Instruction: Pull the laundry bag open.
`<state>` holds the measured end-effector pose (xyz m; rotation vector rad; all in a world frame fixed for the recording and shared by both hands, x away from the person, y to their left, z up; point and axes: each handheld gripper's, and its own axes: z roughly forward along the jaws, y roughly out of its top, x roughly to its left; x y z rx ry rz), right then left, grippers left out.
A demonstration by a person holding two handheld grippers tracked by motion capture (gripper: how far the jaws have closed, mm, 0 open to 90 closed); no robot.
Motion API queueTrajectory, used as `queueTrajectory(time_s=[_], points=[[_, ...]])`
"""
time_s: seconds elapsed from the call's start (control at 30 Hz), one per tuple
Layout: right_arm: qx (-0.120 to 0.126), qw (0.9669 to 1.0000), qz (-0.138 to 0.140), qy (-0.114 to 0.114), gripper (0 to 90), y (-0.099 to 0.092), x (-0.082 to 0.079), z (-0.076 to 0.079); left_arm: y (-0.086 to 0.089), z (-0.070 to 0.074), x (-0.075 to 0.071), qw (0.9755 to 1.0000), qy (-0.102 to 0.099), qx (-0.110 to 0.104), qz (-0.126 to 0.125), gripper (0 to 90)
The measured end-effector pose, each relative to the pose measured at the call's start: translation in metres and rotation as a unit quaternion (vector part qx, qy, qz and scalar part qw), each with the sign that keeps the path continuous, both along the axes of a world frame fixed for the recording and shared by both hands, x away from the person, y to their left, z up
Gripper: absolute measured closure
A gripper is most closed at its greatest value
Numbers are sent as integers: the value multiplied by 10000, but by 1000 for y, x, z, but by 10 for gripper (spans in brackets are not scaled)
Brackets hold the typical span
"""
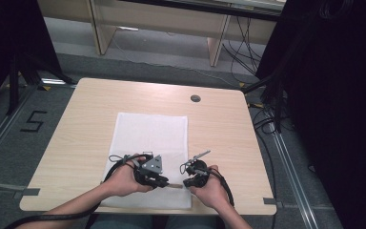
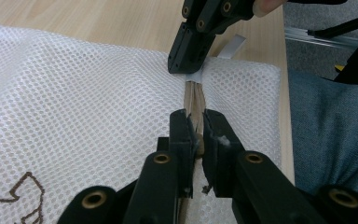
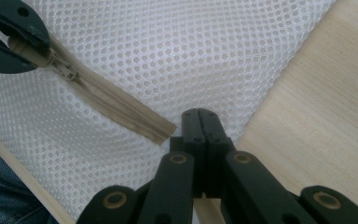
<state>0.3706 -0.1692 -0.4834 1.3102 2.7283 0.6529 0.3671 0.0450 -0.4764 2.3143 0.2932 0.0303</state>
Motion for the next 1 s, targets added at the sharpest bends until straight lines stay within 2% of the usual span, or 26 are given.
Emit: queueTrajectory(time_s=[0.17, 0.27, 0.37, 0.4, 0.43, 0.53, 0.57, 0.6, 0.7, 0.73, 0.77, 0.83, 0.9, 0.93, 1.0], points=[[-2, 10000, 81, -37, 900, 0, 1, 0, 0, 0, -1, 10000, 27, -17, -9, 820], [-28, 9999, 94, -22, 900, 1, 1, 0, 0, 0, -2, 10000, -24, -9, -52, 820], [-54, 9999, -103, 76, 900, 3, -2, 1, 2, -1, -3, 10000, 14, -26, -53, 821], [-68, 9999, -88, 106, 900, 4, -2, 1, 3, -1, -3, 10000, 27, -36, -59, 820], [-36, 10000, 58, 33, 900, 3, -1, 0, 3, 0, -2, 10000, 0, -21, -93, 820], [-105, 9999, -34, 99, 900, 5, -3, 1, 3, 0, -2, 10000, 4, -6, -76, 820], [-60, 9999, -30, 135, 900, 5, -3, 1, 3, -1, -2, 10000, 7, 21, -91, 820], [-69, 10000, 57, 21, 900, 4, -2, 1, 4, -2, -1, 9999, -7, 35, -95, 820], [-55, 9999, 89, -2, 900, 4, -2, 1, 4, -6, 1, 9999, -8, 96, -52, 820], [-68, 10000, 68, 12, 900, 5, -2, 1, 4, -6, 2, 9999, -79, 100, -69, 820], [-91, 9999, 94, -27, 900, 5, -2, 0, 4, -7, 2, 10000, -10, 76, 24, 820], [-168, 9998, 88, -17, 900, 8, -3, 1, 3, -8, 4, 10000, 11, 65, 29, 820], [-248, 9994, 208, -109, 900, 9, -3, 2, 3, -10, 4, 10000, 27, 84, 36, 820], [-286, 9994, 154, -126, 900, 10, -4, 2, 3, -10, 4, 10000, 17, 93, 21, 820], [-268, 9992, 226, -184, 900, 10, -4, 1, 2, -10, 4, 9999, 23, 104, 20, 820]])
